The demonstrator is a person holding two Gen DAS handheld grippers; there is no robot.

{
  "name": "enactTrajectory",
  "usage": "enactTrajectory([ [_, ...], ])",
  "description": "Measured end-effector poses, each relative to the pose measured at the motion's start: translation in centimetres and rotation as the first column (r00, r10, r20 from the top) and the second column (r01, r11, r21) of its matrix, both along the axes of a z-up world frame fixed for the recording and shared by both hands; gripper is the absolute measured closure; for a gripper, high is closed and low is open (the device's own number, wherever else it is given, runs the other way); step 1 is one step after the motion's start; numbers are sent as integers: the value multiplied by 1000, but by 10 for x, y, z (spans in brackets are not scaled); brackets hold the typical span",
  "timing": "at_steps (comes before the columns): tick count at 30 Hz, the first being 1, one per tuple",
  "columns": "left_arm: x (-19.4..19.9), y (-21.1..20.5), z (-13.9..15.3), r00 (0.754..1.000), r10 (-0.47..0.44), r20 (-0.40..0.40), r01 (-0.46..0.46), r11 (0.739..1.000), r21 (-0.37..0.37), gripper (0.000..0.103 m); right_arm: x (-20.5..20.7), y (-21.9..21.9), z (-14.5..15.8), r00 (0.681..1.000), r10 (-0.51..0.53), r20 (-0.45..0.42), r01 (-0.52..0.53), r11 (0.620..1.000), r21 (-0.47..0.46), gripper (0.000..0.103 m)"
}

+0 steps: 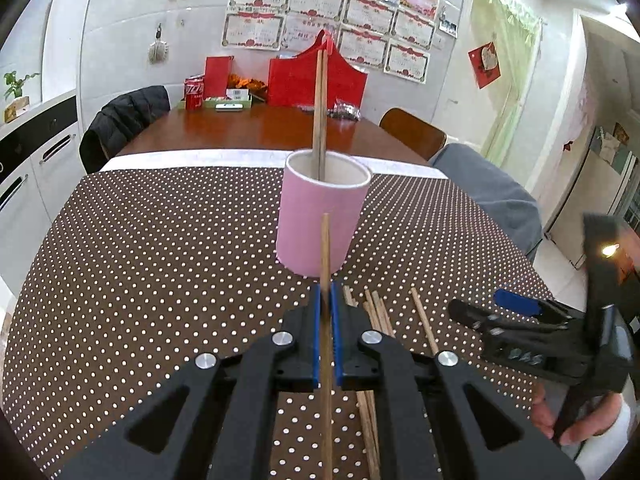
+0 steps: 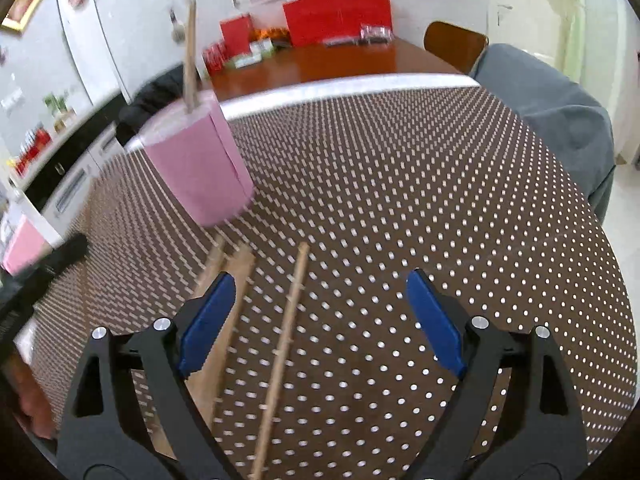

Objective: Organize utensils
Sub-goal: 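Lift both held chopsticks upright and carry them over the pink cup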

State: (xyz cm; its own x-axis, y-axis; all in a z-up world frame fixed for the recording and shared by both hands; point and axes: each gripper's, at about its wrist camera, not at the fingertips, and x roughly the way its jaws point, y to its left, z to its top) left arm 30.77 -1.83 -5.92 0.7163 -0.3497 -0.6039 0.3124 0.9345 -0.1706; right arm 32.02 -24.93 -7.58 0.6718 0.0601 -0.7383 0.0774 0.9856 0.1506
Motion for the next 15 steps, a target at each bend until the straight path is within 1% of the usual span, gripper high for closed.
enactTrajectory([
  [4, 1, 1, -3, 1000, -6, -15, 7, 1000, 7, 97, 8, 9, -25, 997, 16, -77, -19, 999, -46, 17],
  [7, 2, -1, -5, 1000, -8, -16, 8, 1000, 12, 97, 12, 20, -36, 994, 20, -105, -32, 994, -108, 17],
  [8, 2, -2, -6, 1000, -8, -14, 8, 1000, 14, 97, 12, 26, -37, 996, 24, -89, -38, 987, -156, 17],
  [9, 2, -3, -7, 1000, -8, -14, 9, 1000, 16, 97, 12, 27, -37, 996, 29, -86, -43, 987, -158, 26],
  [10, 2, -3, -8, 1000, -7, -16, 8, 1000, 19, 97, 13, 28, -37, 996, 46, -81, -56, 989, -137, 48],
  [11, 3, -3, -9, 1000, -7, -19, 7, 1000, 20, 97, 12, 30, -35, 996, 52, -67, -62, 988, -143, 69],
  [12, 4, -3, -10, 1000, -6, -24, 7, 1000, 18, 97, 12, 31, -33, 996, 68, -52, -74, 987, -140, 93],
  [15, 7, -2, -14, 999, -5, -39, 5, 1000, 7, 97, 13, 26, -34, 995, 86, -49, -91, 990, -112, 95],
])
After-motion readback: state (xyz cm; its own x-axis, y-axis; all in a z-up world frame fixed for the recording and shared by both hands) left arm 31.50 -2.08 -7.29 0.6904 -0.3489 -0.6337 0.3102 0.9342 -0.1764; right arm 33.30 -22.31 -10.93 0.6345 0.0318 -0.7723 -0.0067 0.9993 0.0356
